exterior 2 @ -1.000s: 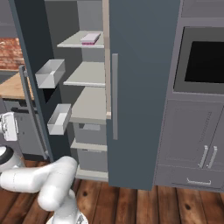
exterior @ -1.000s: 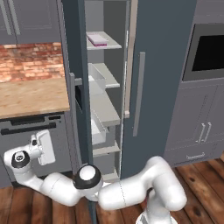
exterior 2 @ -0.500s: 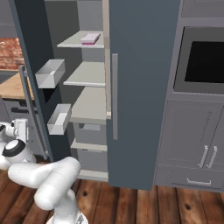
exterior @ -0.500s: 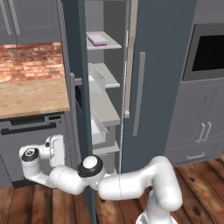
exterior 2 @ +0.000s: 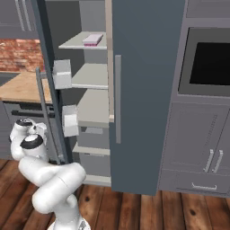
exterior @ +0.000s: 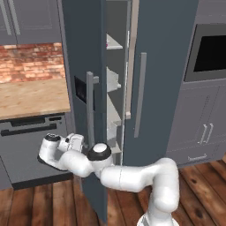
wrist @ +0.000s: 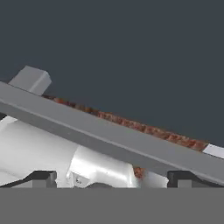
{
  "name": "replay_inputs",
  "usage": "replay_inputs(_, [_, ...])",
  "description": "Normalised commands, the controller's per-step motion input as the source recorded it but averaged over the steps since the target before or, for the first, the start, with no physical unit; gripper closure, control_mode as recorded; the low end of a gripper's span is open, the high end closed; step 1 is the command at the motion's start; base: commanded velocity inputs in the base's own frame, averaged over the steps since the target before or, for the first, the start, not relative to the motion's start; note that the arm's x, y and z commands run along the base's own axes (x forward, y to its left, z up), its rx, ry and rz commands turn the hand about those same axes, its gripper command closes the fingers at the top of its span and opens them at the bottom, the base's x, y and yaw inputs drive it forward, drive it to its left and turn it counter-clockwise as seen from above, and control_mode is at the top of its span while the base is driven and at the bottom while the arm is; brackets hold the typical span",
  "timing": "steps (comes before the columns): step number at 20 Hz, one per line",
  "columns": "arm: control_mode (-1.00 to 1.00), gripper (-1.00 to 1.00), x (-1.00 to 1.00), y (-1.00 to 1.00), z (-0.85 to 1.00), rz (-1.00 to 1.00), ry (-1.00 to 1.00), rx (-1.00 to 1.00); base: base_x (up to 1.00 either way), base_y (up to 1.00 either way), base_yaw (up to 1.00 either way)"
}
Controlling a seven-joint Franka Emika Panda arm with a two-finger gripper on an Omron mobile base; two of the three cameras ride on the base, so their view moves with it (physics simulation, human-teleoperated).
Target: The ice cube tray has been filled with water. Take the tray and place it in the freezer to make ice. Close the freezer door after placing the tray.
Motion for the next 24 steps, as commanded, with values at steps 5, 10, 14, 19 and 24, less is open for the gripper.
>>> replay_inputs(5, [-1.00, -1.00, 0.82, -0.79, -0.45, -0.58, 0.00, 0.01, 0.00, 0.00, 0.00])
replay_inputs(10, [-1.00, -1.00, 0.99, -1.00, -0.10, -0.24, 0.11, 0.10, 0.00, 0.00, 0.00])
replay_inputs(14, [-1.00, -1.00, 1.00, -1.00, 0.00, 0.07, 0.09, 0.24, 0.00, 0.00, 0.00])
replay_inputs(19, [-1.00, -1.00, 1.00, -0.73, -0.06, 0.45, -0.10, 0.13, 0.00, 0.00, 0.00])
replay_inputs(24, [-1.00, -1.00, 1.00, -0.50, -0.08, 0.63, -0.16, 0.12, 0.00, 0.00, 0.00])
